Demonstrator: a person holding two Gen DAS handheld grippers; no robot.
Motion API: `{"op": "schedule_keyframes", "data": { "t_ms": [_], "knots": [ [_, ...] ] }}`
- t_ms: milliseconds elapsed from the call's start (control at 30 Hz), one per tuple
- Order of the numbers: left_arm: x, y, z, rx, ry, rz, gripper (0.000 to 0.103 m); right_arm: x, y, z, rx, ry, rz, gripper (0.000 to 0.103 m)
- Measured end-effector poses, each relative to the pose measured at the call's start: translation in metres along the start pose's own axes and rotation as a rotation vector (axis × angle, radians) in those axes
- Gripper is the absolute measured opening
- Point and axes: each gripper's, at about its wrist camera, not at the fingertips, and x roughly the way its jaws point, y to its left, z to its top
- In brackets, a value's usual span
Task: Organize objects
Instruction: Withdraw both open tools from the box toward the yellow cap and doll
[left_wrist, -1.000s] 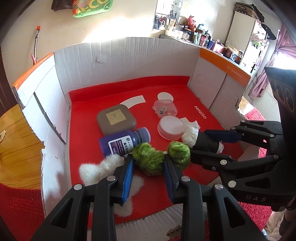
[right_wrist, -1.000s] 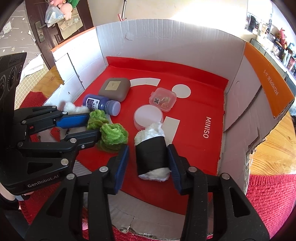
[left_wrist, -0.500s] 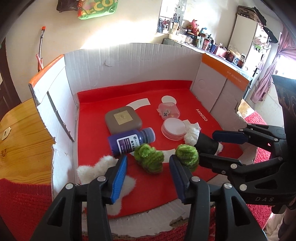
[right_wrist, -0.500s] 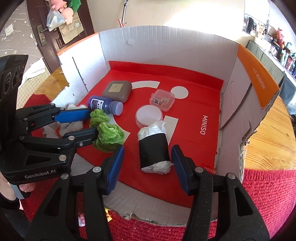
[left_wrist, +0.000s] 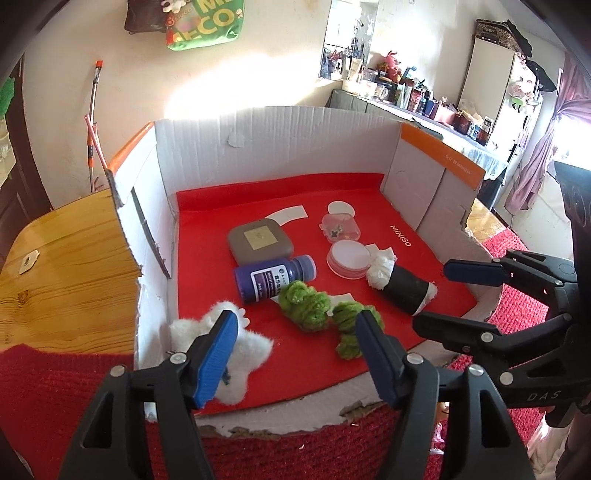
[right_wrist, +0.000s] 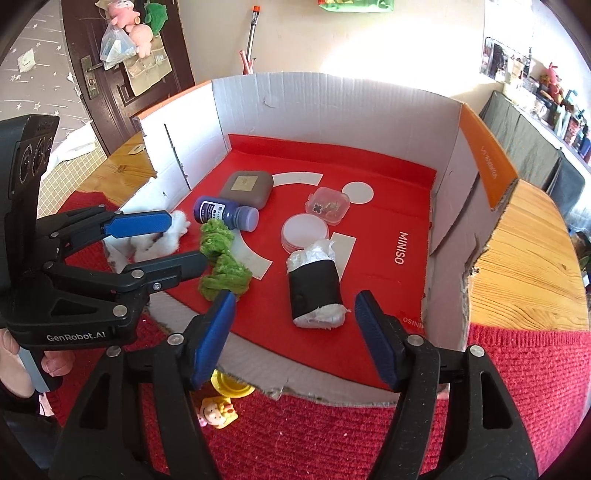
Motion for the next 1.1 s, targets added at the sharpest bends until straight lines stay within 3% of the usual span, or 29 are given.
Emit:
{"op": "schedule_keyframes", "data": {
  "t_ms": [733,1100],
  "knots": [
    [-0.037,-0.011,-0.019,-0.007,-0.055,0.003,0.091,-0.044,0.01,-0.023,-0.001,-0.084,-0.014,0.083],
    [-0.05,-0.027,-0.035,0.018,-0.062,-0.003,0.093,-0.055,0.011,-0.04,0.013,-0.09,-0.001,0.086]
  ]
}}
